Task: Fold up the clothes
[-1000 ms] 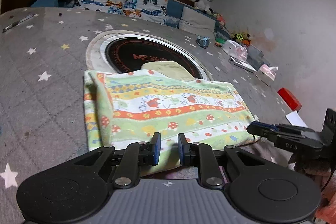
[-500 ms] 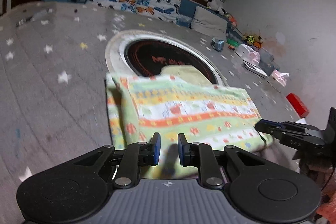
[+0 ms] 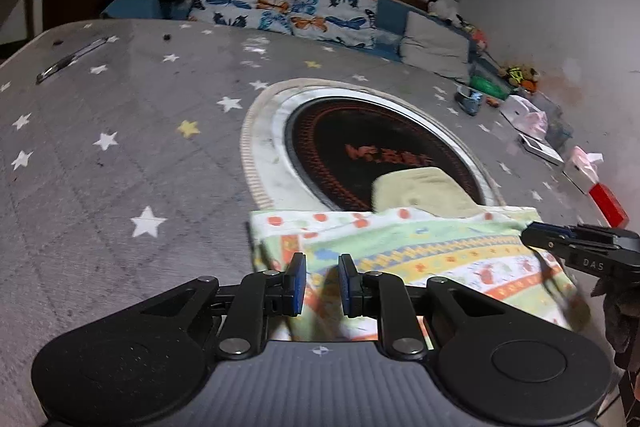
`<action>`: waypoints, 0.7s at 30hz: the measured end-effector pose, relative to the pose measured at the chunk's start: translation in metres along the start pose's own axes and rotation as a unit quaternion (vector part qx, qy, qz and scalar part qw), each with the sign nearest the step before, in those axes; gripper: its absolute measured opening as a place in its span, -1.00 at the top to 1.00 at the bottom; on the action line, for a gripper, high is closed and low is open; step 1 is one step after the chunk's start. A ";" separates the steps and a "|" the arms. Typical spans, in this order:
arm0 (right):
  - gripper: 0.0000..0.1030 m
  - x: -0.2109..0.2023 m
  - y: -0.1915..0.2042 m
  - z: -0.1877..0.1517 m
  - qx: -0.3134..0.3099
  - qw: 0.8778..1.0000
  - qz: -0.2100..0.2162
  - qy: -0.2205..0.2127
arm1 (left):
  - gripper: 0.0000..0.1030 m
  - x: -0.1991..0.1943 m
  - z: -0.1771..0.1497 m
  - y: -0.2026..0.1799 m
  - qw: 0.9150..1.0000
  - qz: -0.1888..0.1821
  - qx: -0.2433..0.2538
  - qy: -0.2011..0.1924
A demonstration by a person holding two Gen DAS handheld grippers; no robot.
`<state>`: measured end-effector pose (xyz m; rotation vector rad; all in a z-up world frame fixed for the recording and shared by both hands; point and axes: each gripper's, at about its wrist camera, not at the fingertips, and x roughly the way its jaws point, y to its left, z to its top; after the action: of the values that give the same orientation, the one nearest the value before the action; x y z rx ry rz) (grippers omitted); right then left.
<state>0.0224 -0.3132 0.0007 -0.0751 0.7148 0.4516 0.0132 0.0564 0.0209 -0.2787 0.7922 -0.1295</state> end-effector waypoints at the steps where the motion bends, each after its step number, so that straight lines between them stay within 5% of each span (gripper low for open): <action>1: 0.67 -0.001 0.001 0.001 -0.002 1.000 -0.001 0.000 | 0.62 0.000 0.001 0.003 1.000 -0.002 -0.005 0.001; 21: 0.49 0.020 0.045 0.019 -0.046 0.998 0.032 0.002 | 0.58 0.035 0.021 -0.043 0.998 -0.001 0.055 0.008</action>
<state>0.0281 -0.2614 0.0057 -0.1412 0.7022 0.5452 0.0519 0.0117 0.0236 -0.1746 0.7988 -0.1768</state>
